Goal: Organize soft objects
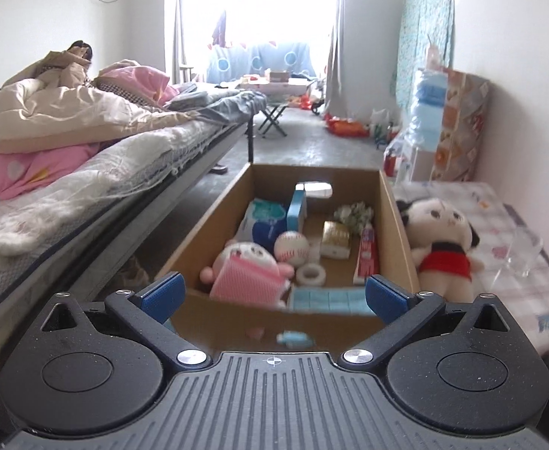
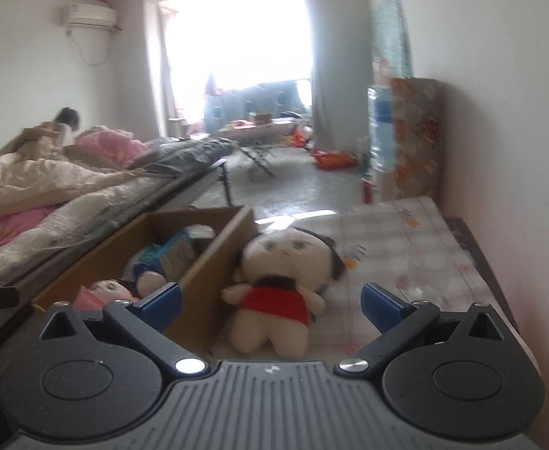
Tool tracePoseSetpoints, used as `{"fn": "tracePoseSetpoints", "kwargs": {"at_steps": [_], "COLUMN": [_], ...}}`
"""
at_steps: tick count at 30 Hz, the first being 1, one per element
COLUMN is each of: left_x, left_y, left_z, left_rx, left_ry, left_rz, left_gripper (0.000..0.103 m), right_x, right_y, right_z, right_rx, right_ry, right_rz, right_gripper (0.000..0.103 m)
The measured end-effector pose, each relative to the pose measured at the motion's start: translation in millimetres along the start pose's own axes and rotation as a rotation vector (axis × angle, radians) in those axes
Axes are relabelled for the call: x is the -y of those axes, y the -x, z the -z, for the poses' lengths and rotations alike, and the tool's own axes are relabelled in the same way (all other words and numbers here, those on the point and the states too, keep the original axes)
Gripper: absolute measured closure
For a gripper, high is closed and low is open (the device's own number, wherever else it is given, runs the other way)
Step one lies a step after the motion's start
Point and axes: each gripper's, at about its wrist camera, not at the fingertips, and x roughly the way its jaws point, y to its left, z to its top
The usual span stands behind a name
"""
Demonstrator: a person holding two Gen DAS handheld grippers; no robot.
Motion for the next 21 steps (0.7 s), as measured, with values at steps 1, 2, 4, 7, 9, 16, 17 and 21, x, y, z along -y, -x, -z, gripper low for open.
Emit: {"fn": "tracePoseSetpoints", "kwargs": {"at_steps": [1,2,4,7,9,16,17,21], "left_x": [-3,-7,-15,-29,-38,-74,-79,-93], "left_y": [-5,-12,-25,-52,-70,-111,-115,-126], "left_z": [-5,-12,-24,-41,-50,-51,-50,-45], "left_rx": [0.0,-0.002,-0.014,-0.036,-0.043,-0.077,-0.079,-0.088], "left_ry": [0.0,0.005,0.027,0.073,0.085,0.193,0.206,0.237], "left_rz": [0.007,0.019,0.044,0.007,-0.05,-0.08,-0.08,-0.076], "left_gripper": [0.0,0.0,0.0,0.0,0.0,0.0,0.0,0.0], "right_x": [-5,-10,-21,-40,-59,-128,-135,-160], "right_y": [-5,-11,-30,-74,-111,-271,-292,-362], "right_z": [-10,-21,-45,-80,-99,-112,-106,-81], "right_rx": [0.011,0.02,0.012,-0.04,-0.097,-0.517,-0.581,-0.792], "right_ry": [0.011,0.018,0.037,0.079,0.156,0.313,0.327,0.392], "right_rz": [-0.039,-0.079,-0.16,-0.257,-0.292,-0.306,-0.3,-0.23], "right_gripper": [0.0,0.0,0.0,0.0,0.0,0.032,0.038,0.04]}}
